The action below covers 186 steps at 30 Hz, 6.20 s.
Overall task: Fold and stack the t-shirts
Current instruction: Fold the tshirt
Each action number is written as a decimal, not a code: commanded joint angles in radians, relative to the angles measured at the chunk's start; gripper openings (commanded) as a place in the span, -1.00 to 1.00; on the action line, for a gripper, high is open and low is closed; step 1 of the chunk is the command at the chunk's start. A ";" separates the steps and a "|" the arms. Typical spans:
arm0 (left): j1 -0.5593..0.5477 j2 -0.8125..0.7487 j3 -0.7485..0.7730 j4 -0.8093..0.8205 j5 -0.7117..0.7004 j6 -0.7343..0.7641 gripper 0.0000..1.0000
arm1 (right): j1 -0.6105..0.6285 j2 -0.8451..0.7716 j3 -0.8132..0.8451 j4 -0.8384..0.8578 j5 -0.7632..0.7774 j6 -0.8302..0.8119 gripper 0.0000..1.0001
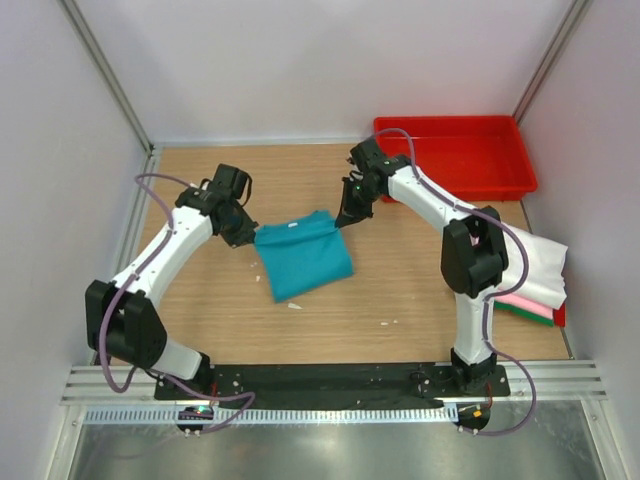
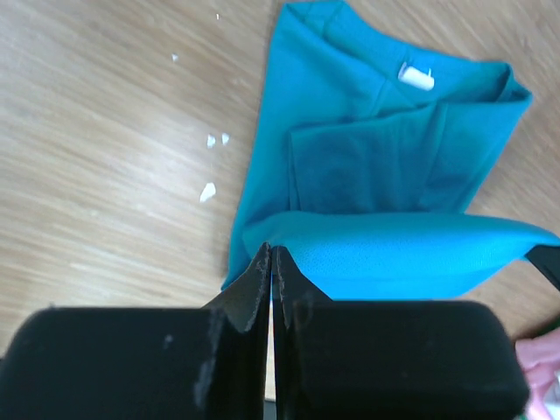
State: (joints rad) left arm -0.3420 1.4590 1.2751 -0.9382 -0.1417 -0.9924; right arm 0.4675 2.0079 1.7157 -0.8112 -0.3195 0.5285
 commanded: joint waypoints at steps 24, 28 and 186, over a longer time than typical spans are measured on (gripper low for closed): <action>0.192 0.353 0.018 0.332 -0.033 0.190 -0.71 | -0.050 0.257 0.371 0.207 -0.107 -0.087 0.12; 0.196 0.307 0.029 0.311 -0.021 0.208 0.82 | -0.050 0.172 0.326 0.198 -0.108 -0.097 0.46; 0.100 -0.196 -0.342 0.401 0.039 0.017 0.90 | 0.089 0.101 0.048 0.326 -0.053 -0.275 0.99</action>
State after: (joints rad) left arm -0.2409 1.2934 1.0550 -0.5659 -0.1413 -0.8017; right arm 0.5556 2.0495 1.7588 -0.4782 -0.2859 0.2996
